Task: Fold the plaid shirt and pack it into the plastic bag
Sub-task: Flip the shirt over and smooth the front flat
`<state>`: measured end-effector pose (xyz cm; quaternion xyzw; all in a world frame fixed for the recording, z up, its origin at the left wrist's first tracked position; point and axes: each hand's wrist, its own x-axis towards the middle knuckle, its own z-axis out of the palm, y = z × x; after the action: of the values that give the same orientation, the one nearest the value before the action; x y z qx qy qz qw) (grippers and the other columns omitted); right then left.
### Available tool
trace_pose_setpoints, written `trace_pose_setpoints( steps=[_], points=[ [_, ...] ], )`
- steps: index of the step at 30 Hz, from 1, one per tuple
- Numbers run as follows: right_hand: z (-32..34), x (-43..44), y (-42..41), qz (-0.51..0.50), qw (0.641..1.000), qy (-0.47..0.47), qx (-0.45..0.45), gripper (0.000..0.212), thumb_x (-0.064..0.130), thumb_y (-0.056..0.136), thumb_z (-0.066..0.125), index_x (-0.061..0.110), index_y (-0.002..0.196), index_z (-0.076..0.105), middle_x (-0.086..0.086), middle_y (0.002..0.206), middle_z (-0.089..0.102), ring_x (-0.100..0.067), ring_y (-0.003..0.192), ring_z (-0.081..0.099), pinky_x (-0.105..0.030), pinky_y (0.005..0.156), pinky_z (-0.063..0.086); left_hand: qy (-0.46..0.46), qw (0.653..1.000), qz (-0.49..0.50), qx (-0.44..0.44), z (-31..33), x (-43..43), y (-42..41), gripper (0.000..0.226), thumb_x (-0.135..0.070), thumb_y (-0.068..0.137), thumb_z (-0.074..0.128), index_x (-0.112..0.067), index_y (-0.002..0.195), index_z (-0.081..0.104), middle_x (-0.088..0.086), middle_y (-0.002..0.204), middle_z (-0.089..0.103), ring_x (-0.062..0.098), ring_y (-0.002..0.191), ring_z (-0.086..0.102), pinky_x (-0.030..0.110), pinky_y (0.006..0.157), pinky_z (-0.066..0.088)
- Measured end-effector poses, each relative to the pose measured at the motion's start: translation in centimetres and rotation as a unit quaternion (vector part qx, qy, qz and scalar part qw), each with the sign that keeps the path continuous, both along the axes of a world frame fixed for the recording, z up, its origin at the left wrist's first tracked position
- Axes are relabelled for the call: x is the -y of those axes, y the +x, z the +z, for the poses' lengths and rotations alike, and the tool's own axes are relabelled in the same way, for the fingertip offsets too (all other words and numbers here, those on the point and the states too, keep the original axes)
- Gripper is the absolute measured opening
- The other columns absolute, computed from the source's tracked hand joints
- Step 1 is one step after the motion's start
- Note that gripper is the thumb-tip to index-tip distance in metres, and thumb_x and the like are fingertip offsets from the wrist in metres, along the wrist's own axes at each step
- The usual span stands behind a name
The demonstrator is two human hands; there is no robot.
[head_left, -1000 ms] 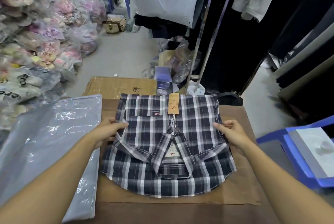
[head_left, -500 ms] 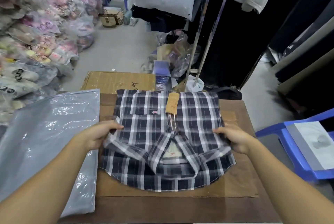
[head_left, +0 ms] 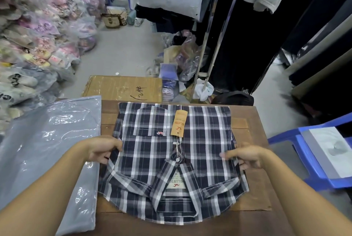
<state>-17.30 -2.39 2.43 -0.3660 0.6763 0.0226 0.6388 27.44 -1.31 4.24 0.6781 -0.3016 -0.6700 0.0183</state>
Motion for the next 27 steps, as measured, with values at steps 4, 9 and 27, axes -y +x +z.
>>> trace_pose_setpoints(
  steps=[4,9,27],
  points=[
    [1.3,2.7,1.9,-0.087,0.988,-0.115,-0.052,0.043,0.054,0.088,0.065,0.016,0.104,0.052,0.0,0.089,0.059,-0.015,0.077,0.059,-0.029,0.061,0.052,-0.032,0.984,-0.031,0.17,-0.2,2.9,0.1,0.043,-0.05,0.089,0.062,-0.007,0.085,0.059,0.003,0.057,0.049,0.016,0.045,0.044,0.028,0.057,0.052],
    [0.4,4.6,4.1,-0.007,0.906,-0.276,-0.32,0.05,0.05,0.085,0.07,0.01,0.112,0.057,-0.014,0.118,0.063,-0.032,0.109,0.06,-0.049,0.091,0.054,-0.25,0.833,-0.121,0.478,-0.5,3.3,-3.4,0.056,-0.057,0.09,0.051,-0.01,0.119,0.059,0.013,0.119,0.063,0.034,0.111,0.057,0.044,0.086,0.05],
    [-5.4,8.3,13.0,0.388,0.752,-0.442,-0.297,0.08,0.067,0.095,-0.008,0.015,0.156,-0.011,-0.001,0.165,-0.018,-0.018,0.151,-0.021,-0.047,0.123,-0.006,-0.442,0.721,-0.356,0.397,-7.6,7.6,-9.8,0.074,-0.066,0.094,-0.004,-0.021,0.153,-0.012,0.004,0.161,-0.019,0.023,0.149,-0.019,0.047,0.123,-0.009]
  ],
)
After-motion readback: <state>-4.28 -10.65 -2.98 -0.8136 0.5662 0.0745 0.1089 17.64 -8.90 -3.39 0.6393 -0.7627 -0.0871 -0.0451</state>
